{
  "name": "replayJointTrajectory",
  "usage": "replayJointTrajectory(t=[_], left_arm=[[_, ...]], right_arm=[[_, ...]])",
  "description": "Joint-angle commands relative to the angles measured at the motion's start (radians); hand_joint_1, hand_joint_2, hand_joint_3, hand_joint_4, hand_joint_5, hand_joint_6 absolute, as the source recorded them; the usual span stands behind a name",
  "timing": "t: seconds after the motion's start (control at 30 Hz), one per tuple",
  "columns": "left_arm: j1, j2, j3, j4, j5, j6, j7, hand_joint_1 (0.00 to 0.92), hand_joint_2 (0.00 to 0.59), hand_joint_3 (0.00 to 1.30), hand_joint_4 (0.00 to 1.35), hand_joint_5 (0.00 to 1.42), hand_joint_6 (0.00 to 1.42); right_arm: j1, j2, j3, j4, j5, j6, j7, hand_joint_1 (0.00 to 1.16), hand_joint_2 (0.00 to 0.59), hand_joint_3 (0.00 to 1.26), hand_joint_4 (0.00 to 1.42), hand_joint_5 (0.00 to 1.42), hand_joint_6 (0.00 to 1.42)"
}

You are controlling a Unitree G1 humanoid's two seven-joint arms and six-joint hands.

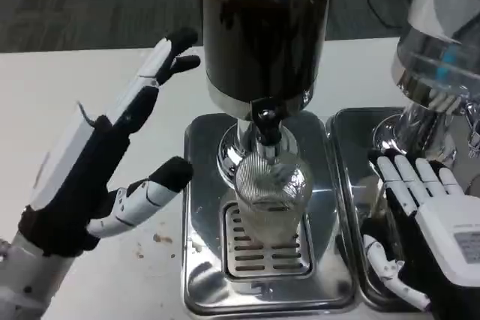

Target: Grasp the cup under the faucet to collect the drink, then remove the cup.

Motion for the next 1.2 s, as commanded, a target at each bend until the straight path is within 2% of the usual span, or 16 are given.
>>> replayJointTrajectory(t=[0.03,0.13,0.4,0.63,0.87,1.2], left_arm=[[-0.031,-0.016,-0.020,-0.018,-0.045,-0.011,-0.083,0.000,0.215,0.08,0.00,0.14,0.08],[-0.050,-0.029,-0.034,-0.008,-0.063,-0.009,-0.143,0.000,0.193,0.12,0.00,0.20,0.14],[-0.096,-0.059,-0.065,0.050,-0.115,-0.018,-0.270,0.000,0.193,0.15,0.00,0.23,0.18],[-0.114,-0.064,-0.062,0.070,-0.117,-0.057,-0.327,0.000,0.193,0.19,0.00,0.27,0.22],[-0.116,-0.043,-0.027,0.067,-0.060,-0.115,-0.334,0.000,0.204,0.28,0.03,0.34,0.30],[-0.104,-0.012,0.046,0.045,0.082,-0.171,-0.315,0.000,0.213,0.31,0.09,0.39,0.31]], right_arm=[[0.000,0.002,-0.004,0.011,0.005,0.001,-0.003,0.10,0.495,0.00,0.00,0.00,0.00],[0.009,0.013,0.000,0.008,0.003,0.007,-0.008,0.10,0.495,0.00,0.00,0.00,0.00],[0.040,0.048,0.004,-0.011,-0.017,0.030,-0.020,0.10,0.495,0.00,0.00,0.00,0.00],[0.036,0.051,0.009,-0.007,-0.019,0.032,-0.012,0.10,0.495,0.00,0.00,0.00,0.00],[0.028,0.050,0.012,0.000,-0.016,0.031,-0.009,0.10,0.495,0.00,0.00,0.00,0.00],[0.009,0.052,0.013,0.011,-0.007,0.029,-0.011,0.10,0.495,0.00,0.00,0.00,0.00]])
